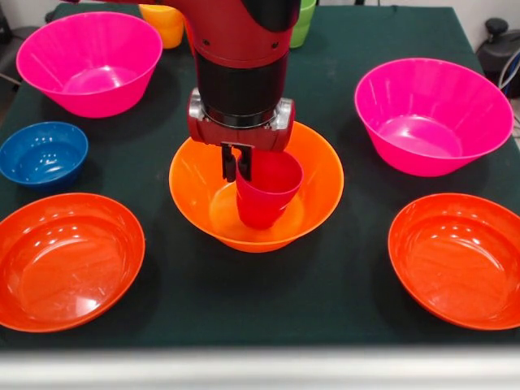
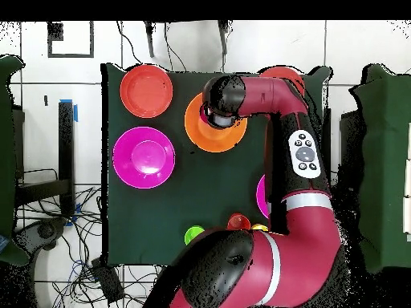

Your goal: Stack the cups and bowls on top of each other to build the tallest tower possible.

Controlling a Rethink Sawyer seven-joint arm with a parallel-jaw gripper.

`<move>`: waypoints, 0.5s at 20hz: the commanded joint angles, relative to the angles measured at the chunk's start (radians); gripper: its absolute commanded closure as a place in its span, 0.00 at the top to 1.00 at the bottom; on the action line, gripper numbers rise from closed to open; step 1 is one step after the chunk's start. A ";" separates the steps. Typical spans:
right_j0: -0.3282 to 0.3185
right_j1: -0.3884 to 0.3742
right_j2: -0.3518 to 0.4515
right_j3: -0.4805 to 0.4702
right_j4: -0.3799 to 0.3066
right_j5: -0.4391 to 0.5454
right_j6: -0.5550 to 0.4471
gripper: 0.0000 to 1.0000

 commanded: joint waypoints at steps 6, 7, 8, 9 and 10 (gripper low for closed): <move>0.028 0.046 0.003 0.009 -0.013 0.086 -0.097 0.00; 0.028 0.049 0.003 0.007 -0.013 0.085 -0.097 0.00; 0.028 0.051 0.004 0.004 -0.013 0.085 -0.097 0.00; 0.029 0.055 0.004 0.000 -0.014 0.086 -0.097 0.00; 0.030 0.056 0.004 -0.002 -0.014 0.087 -0.097 0.00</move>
